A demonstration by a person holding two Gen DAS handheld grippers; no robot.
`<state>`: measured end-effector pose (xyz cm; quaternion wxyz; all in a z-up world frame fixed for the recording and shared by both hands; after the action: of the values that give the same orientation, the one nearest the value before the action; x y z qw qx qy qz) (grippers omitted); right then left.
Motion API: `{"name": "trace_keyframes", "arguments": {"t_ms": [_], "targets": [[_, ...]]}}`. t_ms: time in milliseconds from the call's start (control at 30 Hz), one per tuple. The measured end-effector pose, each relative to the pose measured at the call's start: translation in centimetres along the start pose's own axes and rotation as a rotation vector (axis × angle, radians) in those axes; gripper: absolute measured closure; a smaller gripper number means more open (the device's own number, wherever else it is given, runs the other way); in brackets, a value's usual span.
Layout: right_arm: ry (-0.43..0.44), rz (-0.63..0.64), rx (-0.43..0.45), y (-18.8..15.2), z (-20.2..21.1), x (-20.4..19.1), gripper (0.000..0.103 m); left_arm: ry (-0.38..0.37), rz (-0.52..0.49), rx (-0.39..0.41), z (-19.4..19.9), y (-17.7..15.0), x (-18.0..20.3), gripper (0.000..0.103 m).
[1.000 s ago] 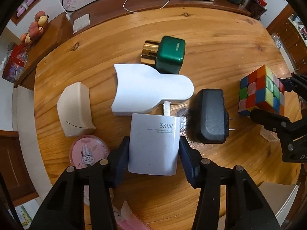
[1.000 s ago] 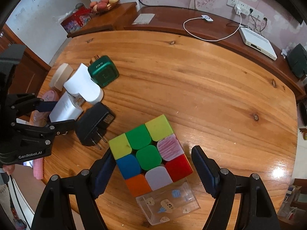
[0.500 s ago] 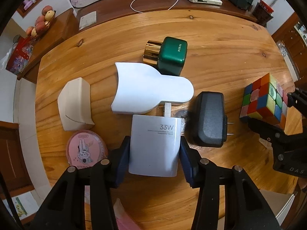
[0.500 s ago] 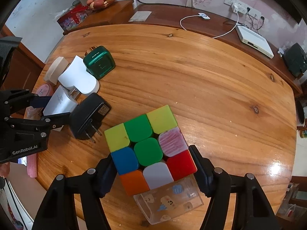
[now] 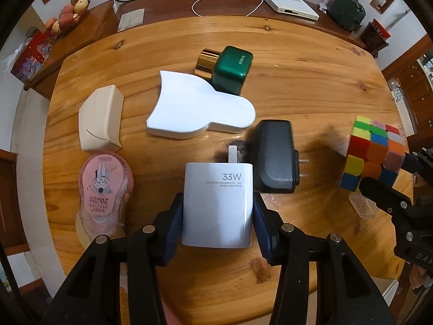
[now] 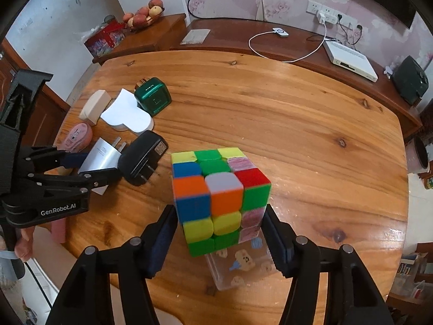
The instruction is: Organize rigid objects
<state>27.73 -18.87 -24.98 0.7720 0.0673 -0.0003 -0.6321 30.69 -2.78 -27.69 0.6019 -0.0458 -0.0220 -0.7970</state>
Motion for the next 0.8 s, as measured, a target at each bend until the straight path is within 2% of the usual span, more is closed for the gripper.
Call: {"name": "trace_keyframes", "arguments": {"t_ms": [333, 500, 667, 800], "targets": [[0.003, 0.003, -0.003, 0.2, -0.3, -0.3, 0.040, -0.006, 0.019, -0.023, -0.3, -0.3, 0.0, 0.052], [0.037, -0.017, -0.093, 0.9, -3.4, -0.2, 0.041, -0.004, 0.021, -0.023, -0.4, -0.5, 0.1, 0.052], [0.051, -0.034, -0.031, 0.9, -3.4, -0.3, 0.046, -0.021, 0.033, -0.008, -0.1, -0.4, 0.0, 0.052], [0.064, -0.013, 0.038, -0.4, -1.2, -1.0, 0.046, -0.053, 0.046, 0.015, 0.8, -0.8, -0.1, 0.052]]}}
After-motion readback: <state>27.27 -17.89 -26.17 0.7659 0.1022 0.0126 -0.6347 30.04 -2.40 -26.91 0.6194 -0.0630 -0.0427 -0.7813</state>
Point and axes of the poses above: each gripper's, at about its wrist camera, not at the fingertips, and z roughly against the way its jaws point, x to its right, y to its top, the point moved 5 cm from there along -z, roughly the way its jaws point, and after that the axes turned 12 degrees about -x, right-handed, at the moved point
